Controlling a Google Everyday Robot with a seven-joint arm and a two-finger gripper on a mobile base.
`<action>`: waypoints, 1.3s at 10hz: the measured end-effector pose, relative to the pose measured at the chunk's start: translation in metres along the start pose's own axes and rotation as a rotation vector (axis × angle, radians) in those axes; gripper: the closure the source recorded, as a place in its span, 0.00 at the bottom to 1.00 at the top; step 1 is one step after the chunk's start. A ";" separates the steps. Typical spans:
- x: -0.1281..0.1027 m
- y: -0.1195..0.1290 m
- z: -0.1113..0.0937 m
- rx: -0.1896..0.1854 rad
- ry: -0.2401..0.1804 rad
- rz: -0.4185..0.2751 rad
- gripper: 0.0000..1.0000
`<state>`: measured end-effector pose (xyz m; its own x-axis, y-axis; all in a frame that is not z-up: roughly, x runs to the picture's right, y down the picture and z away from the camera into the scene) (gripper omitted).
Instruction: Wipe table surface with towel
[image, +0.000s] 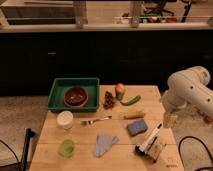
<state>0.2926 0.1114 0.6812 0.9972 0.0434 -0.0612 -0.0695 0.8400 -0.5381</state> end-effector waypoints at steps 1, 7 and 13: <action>0.000 0.000 0.000 0.000 0.000 0.000 0.20; -0.044 0.021 0.006 -0.005 0.040 -0.095 0.20; -0.079 0.045 0.017 -0.008 0.053 -0.183 0.20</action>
<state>0.2110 0.1546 0.6758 0.9903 -0.1387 -0.0056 0.1127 0.8267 -0.5513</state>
